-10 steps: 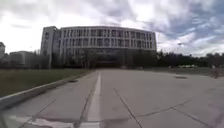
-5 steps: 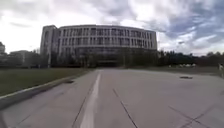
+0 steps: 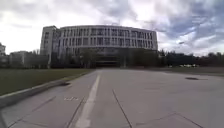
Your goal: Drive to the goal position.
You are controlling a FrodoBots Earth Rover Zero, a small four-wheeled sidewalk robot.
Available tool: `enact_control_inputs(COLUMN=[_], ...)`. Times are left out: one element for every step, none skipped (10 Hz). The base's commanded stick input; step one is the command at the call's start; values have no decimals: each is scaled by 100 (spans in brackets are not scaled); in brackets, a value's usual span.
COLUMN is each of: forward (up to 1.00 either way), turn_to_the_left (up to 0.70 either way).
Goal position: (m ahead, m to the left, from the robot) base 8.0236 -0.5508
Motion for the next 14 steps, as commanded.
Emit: enact_control_inputs(forward=[100,100,100,100,100,100,100,100,100,100,100,100,100,100], turn_to_the_left=[3,3,3,3,3,3,3,3,3,3,3,3,3,2])
